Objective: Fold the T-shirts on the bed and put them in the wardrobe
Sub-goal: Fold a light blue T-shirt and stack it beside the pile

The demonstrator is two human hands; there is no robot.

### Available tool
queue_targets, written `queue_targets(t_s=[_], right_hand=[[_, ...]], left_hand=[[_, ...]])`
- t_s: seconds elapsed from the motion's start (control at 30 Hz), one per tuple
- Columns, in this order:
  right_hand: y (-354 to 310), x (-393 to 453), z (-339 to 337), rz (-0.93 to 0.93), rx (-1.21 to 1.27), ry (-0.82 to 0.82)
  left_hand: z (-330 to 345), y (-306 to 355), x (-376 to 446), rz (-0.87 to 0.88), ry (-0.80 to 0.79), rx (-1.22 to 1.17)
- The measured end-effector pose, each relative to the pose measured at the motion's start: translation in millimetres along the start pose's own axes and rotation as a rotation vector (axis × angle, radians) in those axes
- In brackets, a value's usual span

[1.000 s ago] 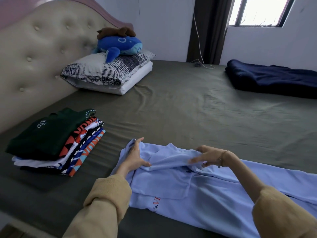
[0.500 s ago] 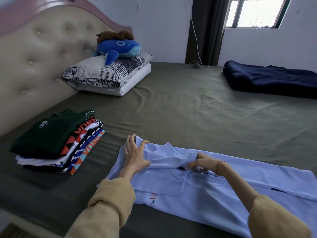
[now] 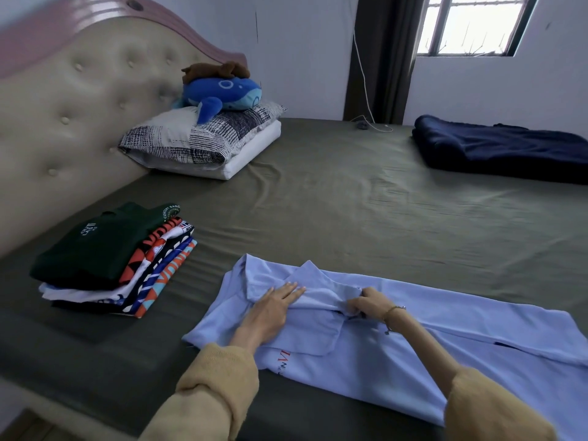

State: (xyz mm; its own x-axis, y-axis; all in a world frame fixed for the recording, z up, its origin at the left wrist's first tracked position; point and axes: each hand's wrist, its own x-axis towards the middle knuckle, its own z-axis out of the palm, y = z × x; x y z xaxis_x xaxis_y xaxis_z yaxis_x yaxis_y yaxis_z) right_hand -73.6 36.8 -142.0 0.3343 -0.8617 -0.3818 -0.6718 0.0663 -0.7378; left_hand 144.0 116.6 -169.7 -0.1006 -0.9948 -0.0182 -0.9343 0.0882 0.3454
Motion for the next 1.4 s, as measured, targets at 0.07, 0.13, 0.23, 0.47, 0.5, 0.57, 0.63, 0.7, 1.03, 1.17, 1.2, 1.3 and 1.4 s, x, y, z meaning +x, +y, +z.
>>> queue_targets(t_s=[0.07,0.13,0.23,0.47,0.5,0.57,0.63,0.7,1.03,1.17,1.2,1.3,1.4], right_hand=[[1,1,1,0.031,-0.081,-0.010],[3,0,-3,0.056,-0.181,0.002],[10,-7,-16,0.085,-0.287,0.084],[74,-36,-62,0.168,-0.274,0.403],[85,-42,-68,0.191,-0.299,0.445],[109,-59,-81,0.260,-0.381,0.527],[134,-73,-95,0.336,-0.412,0.616],[160,-90,-109,0.419,-0.392,0.706],[193,-121,-141,0.600,-0.106,0.940],[190,-123,-149,0.642,0.106,0.991],[189,-123,-153,0.670,0.174,0.962],[191,-119,-166,0.647,0.327,0.838],[173,-108,-167,0.447,0.450,0.774]], left_hand=[[-1,-4,-2,0.009,-0.013,0.048],[-4,-5,-6,0.014,-0.027,0.135],[-7,0,-7,-0.003,0.023,0.206],[7,65,11,0.075,-0.023,0.019],[10,79,16,0.083,-0.049,0.027],[20,108,25,0.080,-0.111,0.063],[29,130,30,0.069,-0.181,0.120],[41,148,32,0.089,-0.232,0.151],[55,168,47,0.017,-0.179,0.064],[51,161,46,-0.036,-0.071,0.087],[49,158,45,-0.059,-0.057,0.088],[43,151,43,-0.084,-0.087,0.124],[43,147,42,-0.065,-0.109,0.128]])
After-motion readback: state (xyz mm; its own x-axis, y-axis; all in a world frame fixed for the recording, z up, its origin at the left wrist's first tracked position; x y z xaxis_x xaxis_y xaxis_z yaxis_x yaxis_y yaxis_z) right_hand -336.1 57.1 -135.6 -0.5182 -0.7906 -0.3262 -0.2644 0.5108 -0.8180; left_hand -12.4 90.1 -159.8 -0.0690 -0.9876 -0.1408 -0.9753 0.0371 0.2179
